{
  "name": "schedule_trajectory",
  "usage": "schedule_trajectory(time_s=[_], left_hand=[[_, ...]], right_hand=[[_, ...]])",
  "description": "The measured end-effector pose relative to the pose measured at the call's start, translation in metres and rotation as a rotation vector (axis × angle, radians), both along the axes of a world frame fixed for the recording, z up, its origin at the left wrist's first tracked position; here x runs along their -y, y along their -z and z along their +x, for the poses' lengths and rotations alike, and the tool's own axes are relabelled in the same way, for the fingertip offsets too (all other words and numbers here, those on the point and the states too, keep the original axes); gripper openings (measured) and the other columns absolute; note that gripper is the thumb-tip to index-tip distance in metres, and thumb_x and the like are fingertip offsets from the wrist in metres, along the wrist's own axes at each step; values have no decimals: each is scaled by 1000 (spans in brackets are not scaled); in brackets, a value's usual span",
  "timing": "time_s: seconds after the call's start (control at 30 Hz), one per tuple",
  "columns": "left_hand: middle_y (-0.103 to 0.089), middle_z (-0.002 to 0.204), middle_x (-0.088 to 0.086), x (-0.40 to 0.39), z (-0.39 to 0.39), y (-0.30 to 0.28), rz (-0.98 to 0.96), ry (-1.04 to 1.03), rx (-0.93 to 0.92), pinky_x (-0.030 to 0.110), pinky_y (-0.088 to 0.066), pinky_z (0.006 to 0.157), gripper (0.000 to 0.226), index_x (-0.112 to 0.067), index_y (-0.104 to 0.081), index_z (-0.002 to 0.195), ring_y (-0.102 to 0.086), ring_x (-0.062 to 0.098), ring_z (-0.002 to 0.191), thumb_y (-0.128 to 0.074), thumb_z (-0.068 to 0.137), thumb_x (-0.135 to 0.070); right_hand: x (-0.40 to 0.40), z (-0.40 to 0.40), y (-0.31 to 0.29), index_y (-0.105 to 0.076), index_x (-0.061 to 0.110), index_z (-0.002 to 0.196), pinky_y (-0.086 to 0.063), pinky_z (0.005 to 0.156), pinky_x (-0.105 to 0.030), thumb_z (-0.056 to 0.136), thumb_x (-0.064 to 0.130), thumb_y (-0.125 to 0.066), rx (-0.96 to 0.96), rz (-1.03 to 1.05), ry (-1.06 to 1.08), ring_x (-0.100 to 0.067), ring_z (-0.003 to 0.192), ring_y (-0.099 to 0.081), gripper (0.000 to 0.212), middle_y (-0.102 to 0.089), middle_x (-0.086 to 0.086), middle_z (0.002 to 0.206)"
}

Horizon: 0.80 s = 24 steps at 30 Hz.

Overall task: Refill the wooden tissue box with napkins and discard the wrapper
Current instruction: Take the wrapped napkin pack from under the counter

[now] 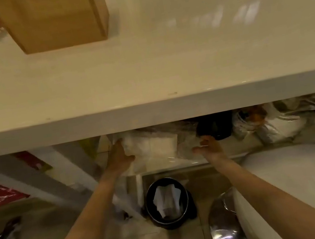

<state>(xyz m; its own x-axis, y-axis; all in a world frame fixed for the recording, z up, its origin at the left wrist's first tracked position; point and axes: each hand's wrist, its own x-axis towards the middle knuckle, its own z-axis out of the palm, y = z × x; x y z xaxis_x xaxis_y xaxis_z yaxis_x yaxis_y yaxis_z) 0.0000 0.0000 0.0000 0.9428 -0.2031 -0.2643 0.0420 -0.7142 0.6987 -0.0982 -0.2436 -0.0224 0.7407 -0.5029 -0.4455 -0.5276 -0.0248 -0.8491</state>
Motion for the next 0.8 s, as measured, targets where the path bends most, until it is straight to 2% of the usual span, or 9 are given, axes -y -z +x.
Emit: schedule_trajectory(time_s=[0.1, 0.17, 0.33, 0.4, 0.53, 0.6, 0.67, 0.73, 0.8], left_hand=[[-34, 143, 21, 5, 17, 20, -38, -69, -13, 27, -36, 91, 83, 4, -18, 140, -36, 33, 131, -66, 72, 9], [-31, 145, 21, 6, 31, 35, -52, -106, -44, 31, -36, 99, 89, 3, -16, 141, -34, 34, 132, -69, 70, 8], [-27, 150, 16, 8, 56, 52, -104, -142, -99, 40, -31, 109, 92, -6, -12, 144, -30, 31, 136, -70, 73, 0], [-35, 145, 19, 9, 58, 54, -95, -132, -85, 41, -34, 105, 85, -7, -22, 141, -37, 33, 131, -72, 72, 0], [-55, 121, 29, 1, 48, 53, -110, -183, -75, 42, -41, 95, 59, -2, -52, 122, -51, 41, 113, -74, 67, 2], [-61, 104, 24, -3, 34, 48, -50, -178, -92, 34, -44, 86, 48, 5, -59, 110, -55, 38, 107, -77, 66, -2], [-57, 87, 14, -4, 16, 38, -14, -159, -84, 18, -39, 66, 44, 11, -61, 103, -58, 32, 92, -78, 66, -6], [-58, 90, 14, -5, -1, 20, -3, -132, -86, 16, -37, 61, 45, 9, -61, 105, -56, 27, 88, -78, 67, -9], [-62, 110, 17, -7, -18, -1, -12, -98, -107, 24, -41, 75, 52, 3, -59, 114, -57, 30, 103, -77, 69, -14]], right_hand=[[0, 11, 17, -42, 2, 128, -41, 77, -29, 75, 2, -70, 46, -18, -24, -24, 102, -52, 59, -51, -12, 121], [0, 20, 28, -49, 6, 121, -43, 71, -24, 75, 4, -70, 77, -5, -35, -18, 98, -50, 50, -52, -7, 113], [1, 31, 47, -63, 9, 71, -47, 75, -30, 72, 3, -70, 138, -130, -21, -26, 88, -60, 9, -64, -13, 86], [4, 31, 51, -66, 9, 73, -49, 80, -35, 73, 7, -71, 140, -172, -48, -29, 92, -63, 6, -68, -15, 92], [8, 20, 42, -71, 1, 89, -42, 67, -19, 79, 5, -67, 130, -254, -141, -11, 81, -61, 11, -68, -11, 93], [9, 9, 37, -70, -3, 88, -41, 64, -9, 78, -1, -66, 165, -261, -125, 6, 69, -62, 11, -69, -16, 90], [14, -4, 28, -69, -3, 93, -43, 72, -14, 79, -1, -67, 154, -258, -123, -5, 81, -66, 14, -69, -17, 95], [20, -18, 9, -67, 0, 100, -43, 78, -22, 81, 4, -65, 80, -213, -190, -17, 89, -59, 19, -64, -8, 95], [27, -30, -15, -67, 2, 97, -48, 70, -19, 81, 3, -66, 72, -159, -218, -16, 84, -58, 16, -62, -6, 92]])
